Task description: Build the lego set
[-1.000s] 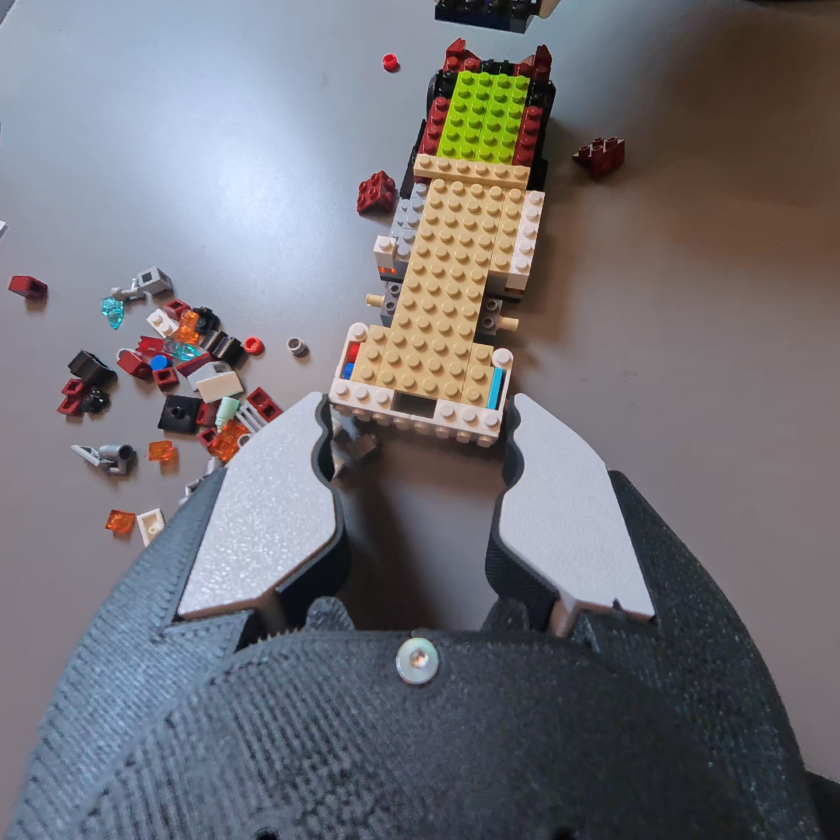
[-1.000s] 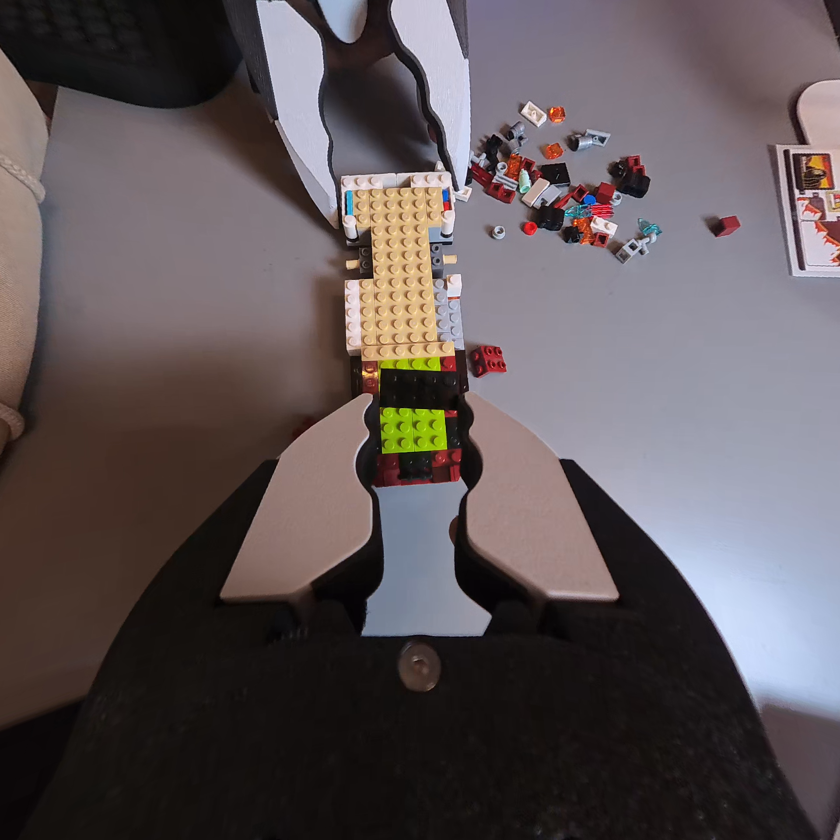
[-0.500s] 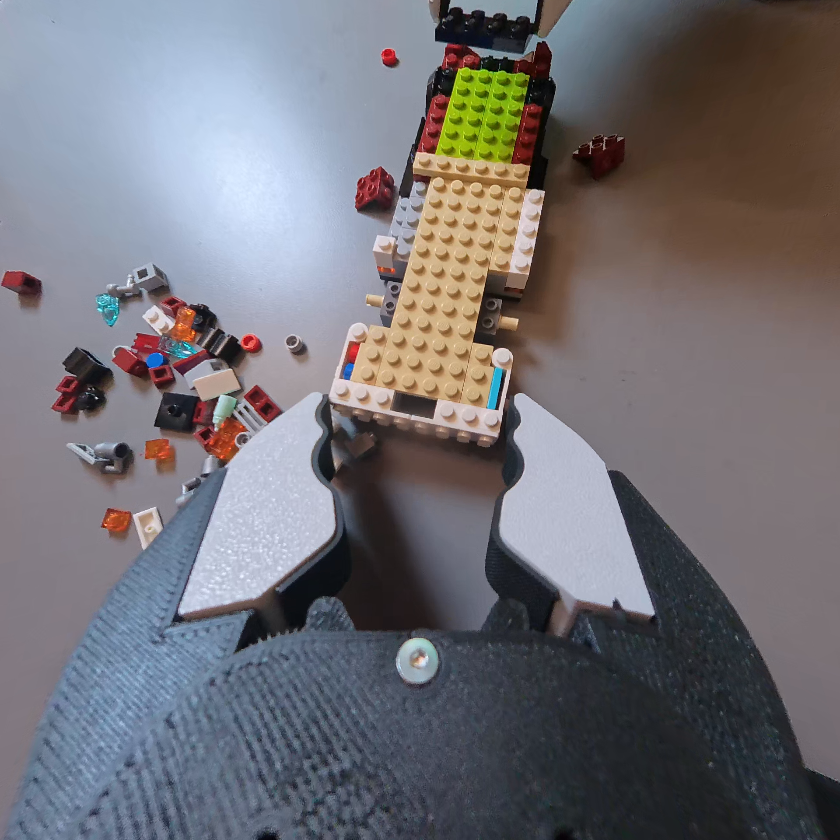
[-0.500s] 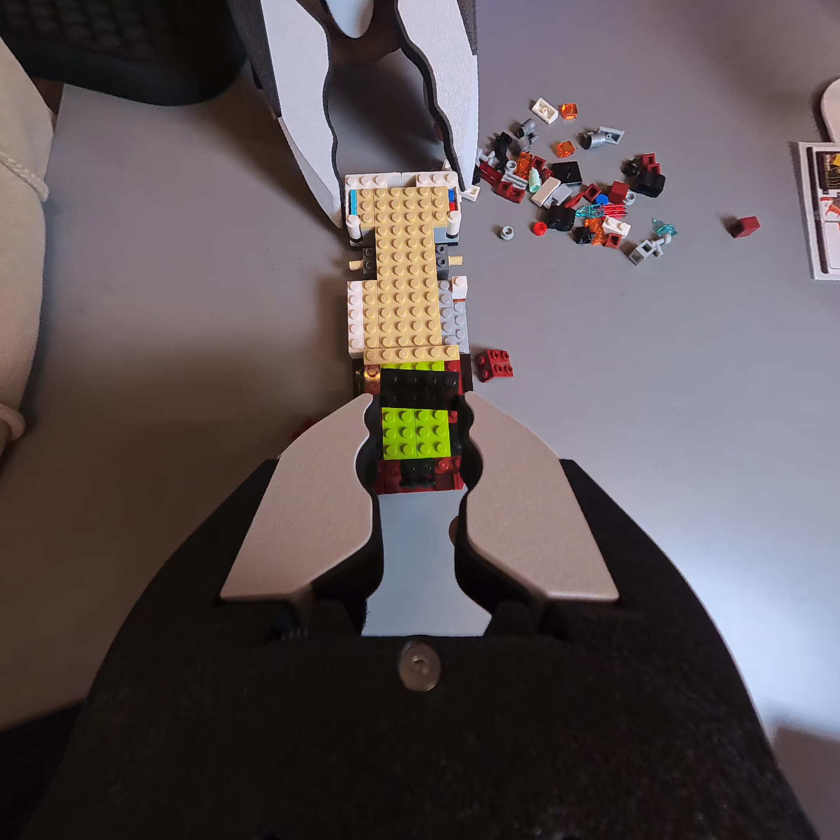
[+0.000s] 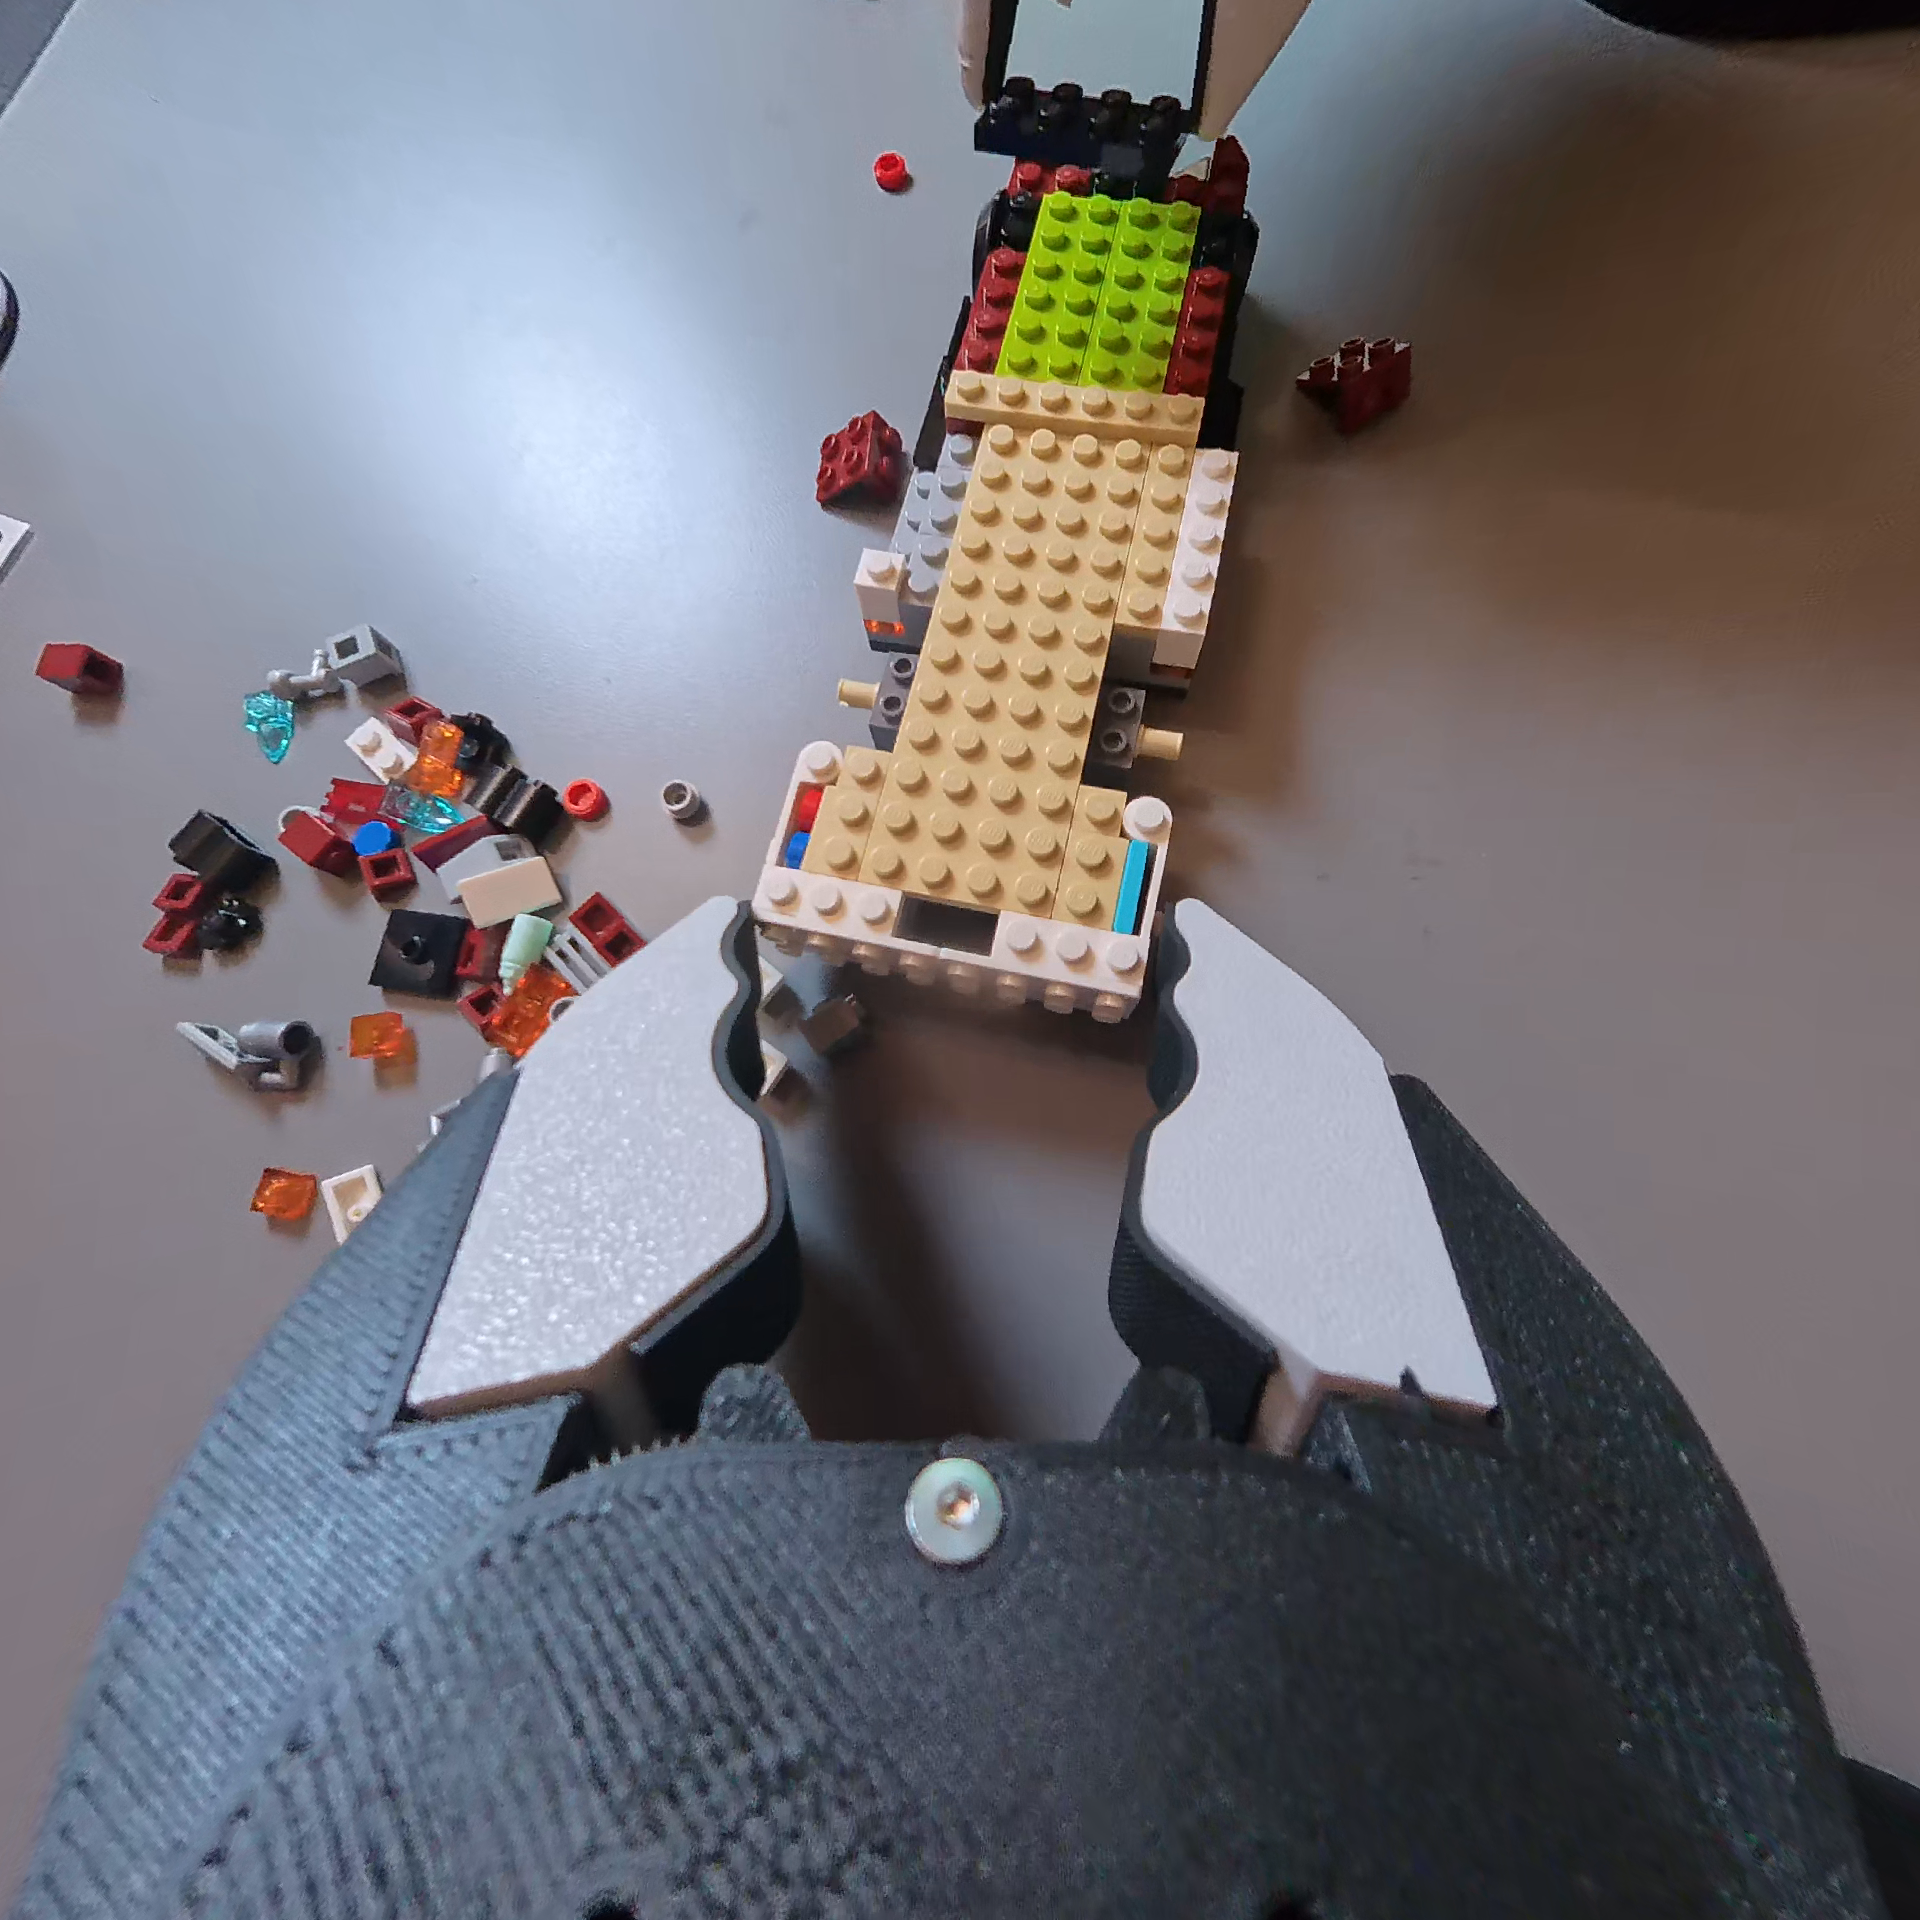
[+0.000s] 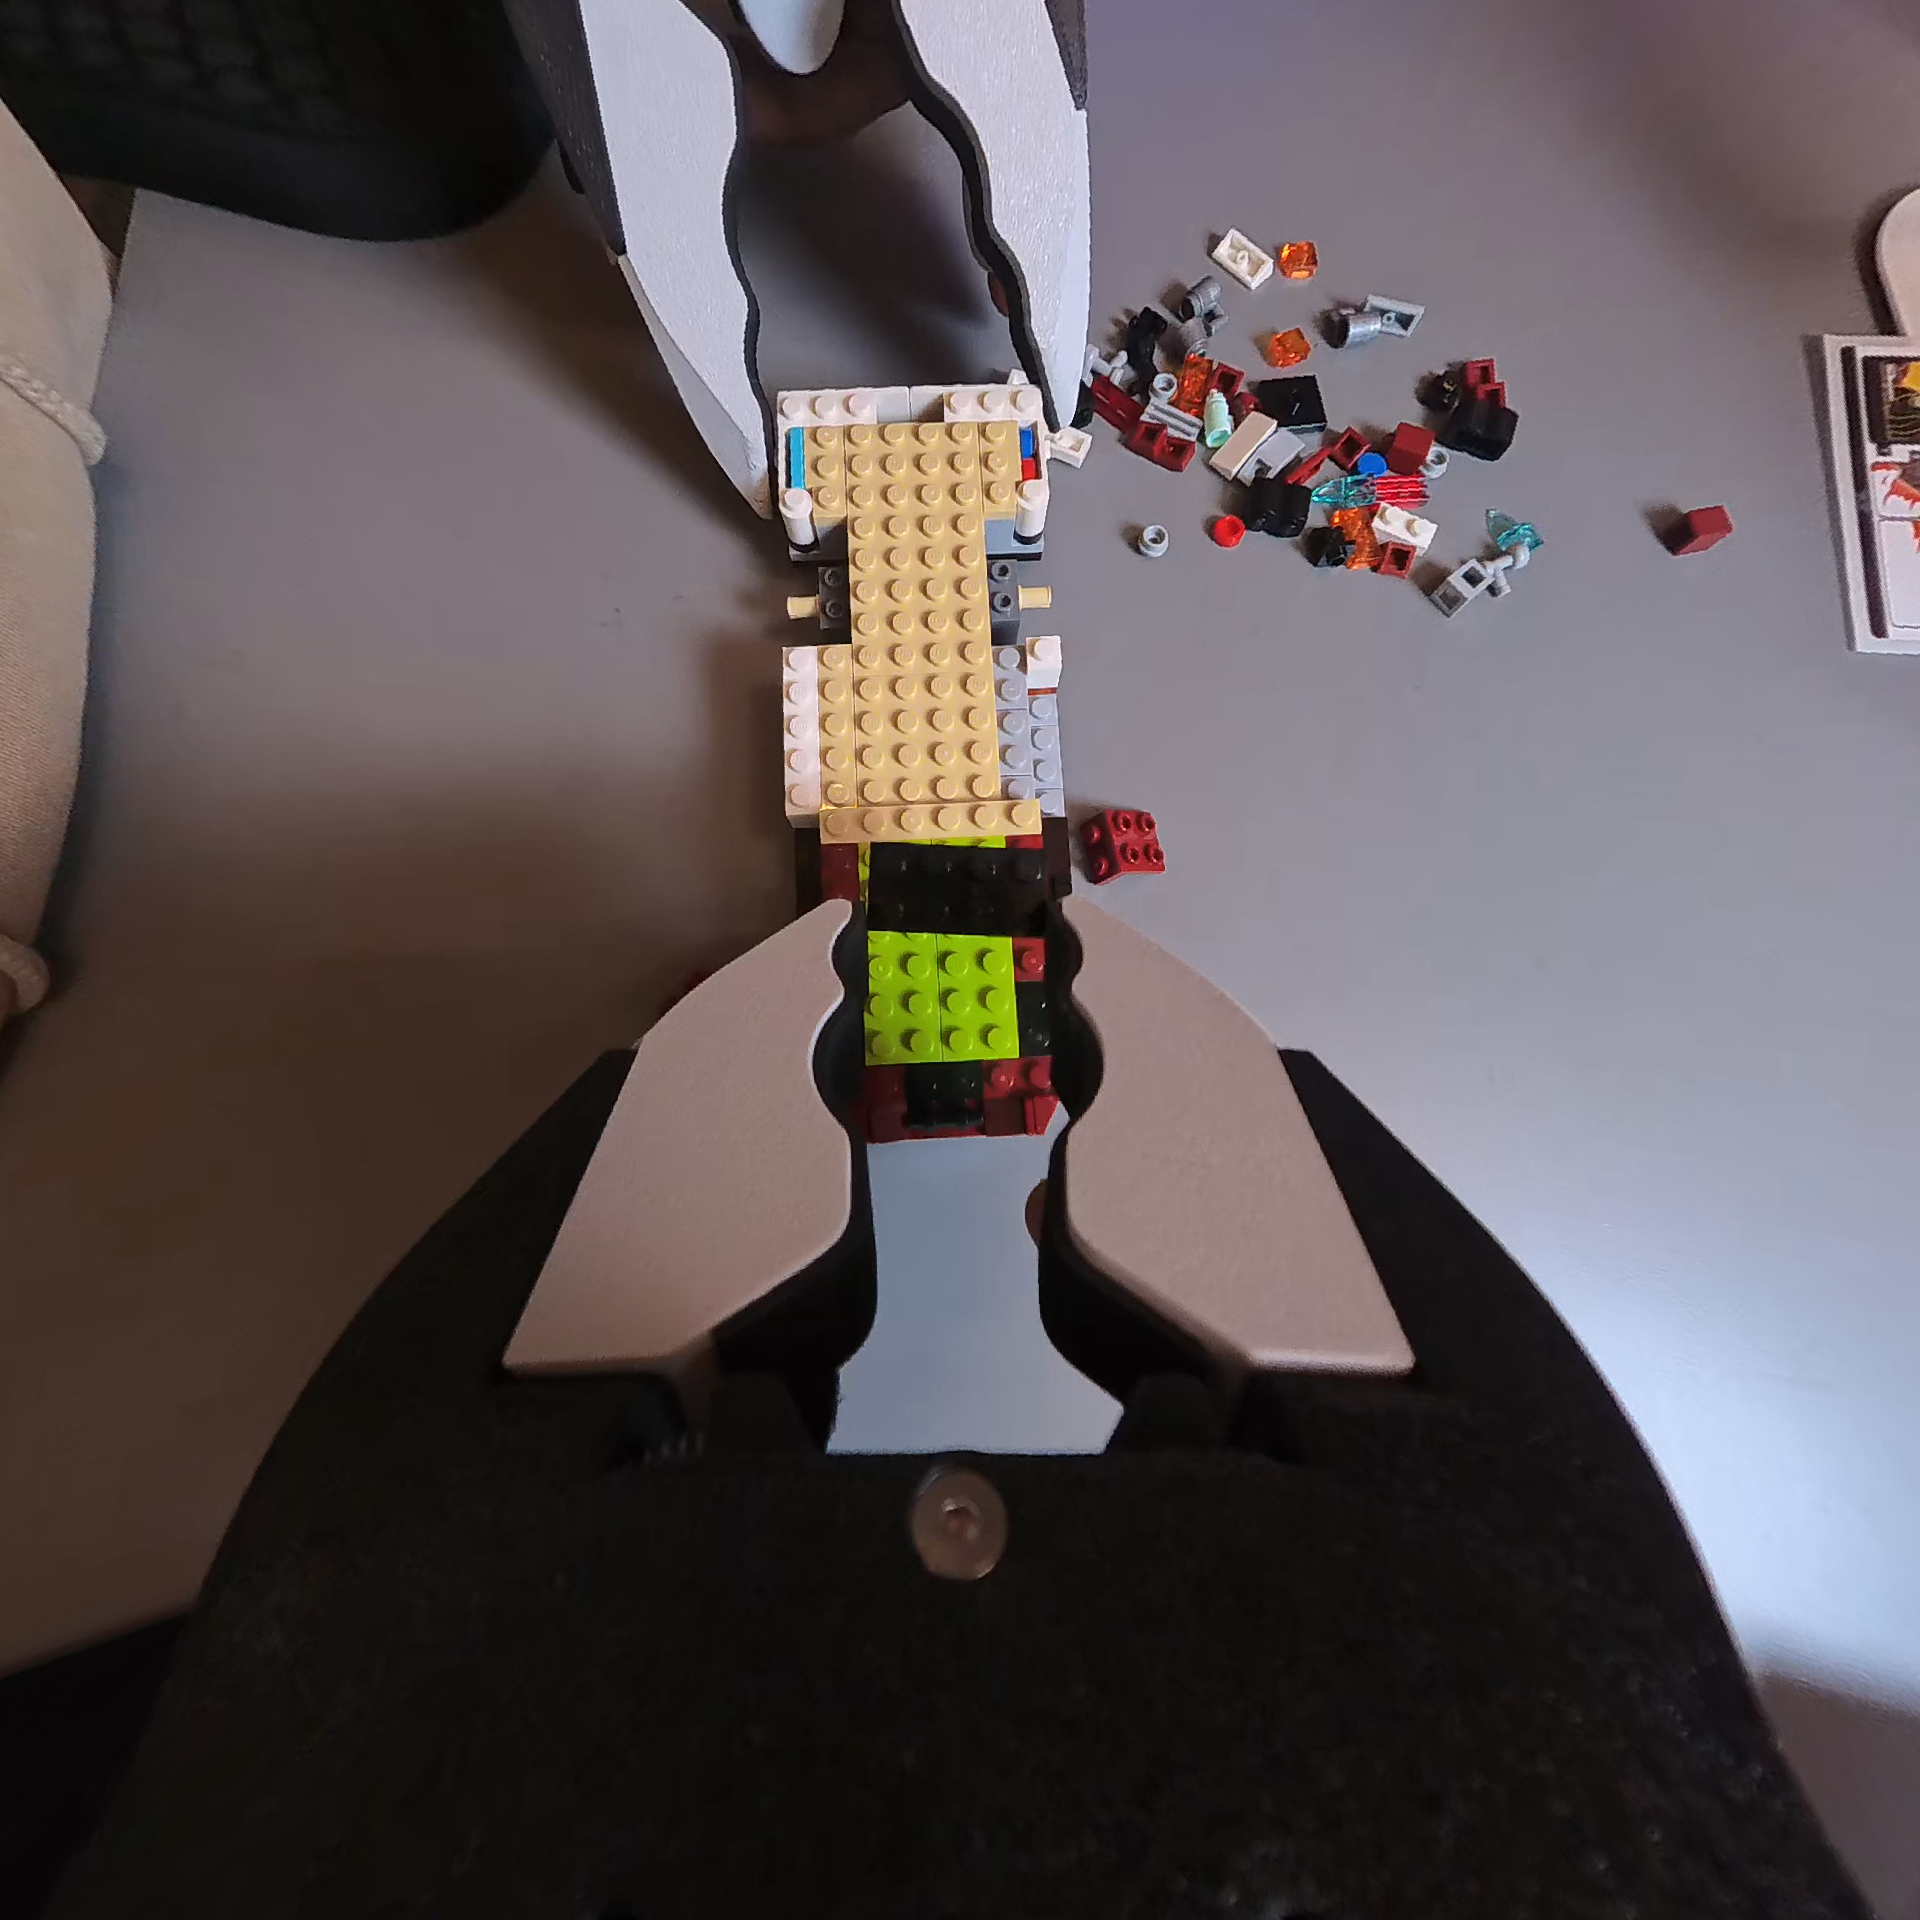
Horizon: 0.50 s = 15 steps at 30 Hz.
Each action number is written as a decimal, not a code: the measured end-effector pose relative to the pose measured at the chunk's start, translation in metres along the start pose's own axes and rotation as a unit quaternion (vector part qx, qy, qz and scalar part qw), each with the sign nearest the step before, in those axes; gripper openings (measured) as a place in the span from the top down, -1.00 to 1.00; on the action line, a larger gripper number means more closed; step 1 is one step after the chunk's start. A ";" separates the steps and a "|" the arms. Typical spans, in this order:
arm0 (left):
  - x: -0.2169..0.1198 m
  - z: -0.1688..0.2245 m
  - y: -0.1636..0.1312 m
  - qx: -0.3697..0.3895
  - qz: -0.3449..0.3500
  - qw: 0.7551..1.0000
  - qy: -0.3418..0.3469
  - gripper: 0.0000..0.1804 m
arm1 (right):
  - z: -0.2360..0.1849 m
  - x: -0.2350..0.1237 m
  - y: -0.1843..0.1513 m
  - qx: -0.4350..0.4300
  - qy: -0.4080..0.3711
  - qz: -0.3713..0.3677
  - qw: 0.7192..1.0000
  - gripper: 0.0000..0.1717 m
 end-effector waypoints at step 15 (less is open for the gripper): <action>0.001 0.000 -0.002 -0.001 -0.005 1.000 -0.003 0.19 | 0.002 0.004 -0.002 -0.001 0.001 -0.014 1.000 0.62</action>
Point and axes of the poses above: each gripper's, where its closed fingertips meet, x out along the fingers, y out of its top, z = x × y across the jaws, the point moved 4 cm from there along -x, back along the fingers, and after that the axes turned 11 degrees about z, right-handed, at the moved point
